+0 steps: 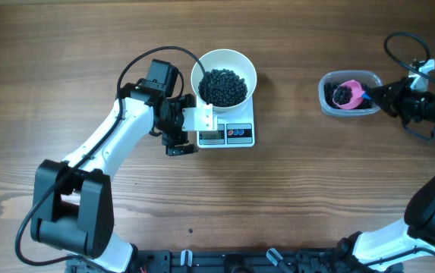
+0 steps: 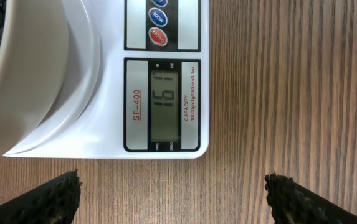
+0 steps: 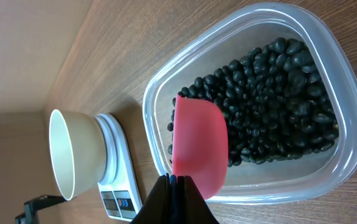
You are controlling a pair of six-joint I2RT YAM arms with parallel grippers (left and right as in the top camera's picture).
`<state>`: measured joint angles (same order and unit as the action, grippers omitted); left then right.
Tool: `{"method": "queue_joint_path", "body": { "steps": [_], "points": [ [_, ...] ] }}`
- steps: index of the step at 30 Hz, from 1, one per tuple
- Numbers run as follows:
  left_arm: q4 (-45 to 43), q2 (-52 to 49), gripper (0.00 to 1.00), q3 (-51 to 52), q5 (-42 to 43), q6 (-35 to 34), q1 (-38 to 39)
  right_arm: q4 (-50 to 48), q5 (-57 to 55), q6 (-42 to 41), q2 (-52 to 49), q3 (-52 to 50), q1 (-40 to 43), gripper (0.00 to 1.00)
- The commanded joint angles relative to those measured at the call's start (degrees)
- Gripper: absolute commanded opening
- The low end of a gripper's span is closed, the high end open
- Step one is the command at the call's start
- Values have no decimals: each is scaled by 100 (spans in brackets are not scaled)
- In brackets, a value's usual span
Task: Scoop item into bowl and weigh 150g on scale
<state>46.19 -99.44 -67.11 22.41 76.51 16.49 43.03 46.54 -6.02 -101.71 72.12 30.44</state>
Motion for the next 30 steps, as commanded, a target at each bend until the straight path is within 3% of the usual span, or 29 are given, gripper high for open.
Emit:
{"method": "queue_joint_path", "body": {
  "steps": [1,7,11,19,26,30],
  "points": [
    [4,-59,100,52,114,107,-15,-57,205,-2,-101,-35,17,4],
    [4,-59,100,52,114,107,-15,-297,203,-199,-101,-35,17,4],
    [4,-59,100,52,114,107,-15,-372,151,-1032,-92,13,17,4],
    [4,-59,100,52,114,107,-15,133,-1246,-1193,326,929,-83,4],
    [4,-59,100,52,114,107,-15,592,-2905,-409,393,1248,-905,4],
    [4,-59,100,52,114,107,-15,822,-3766,634,393,1248,-1611,4]
  ]
}}
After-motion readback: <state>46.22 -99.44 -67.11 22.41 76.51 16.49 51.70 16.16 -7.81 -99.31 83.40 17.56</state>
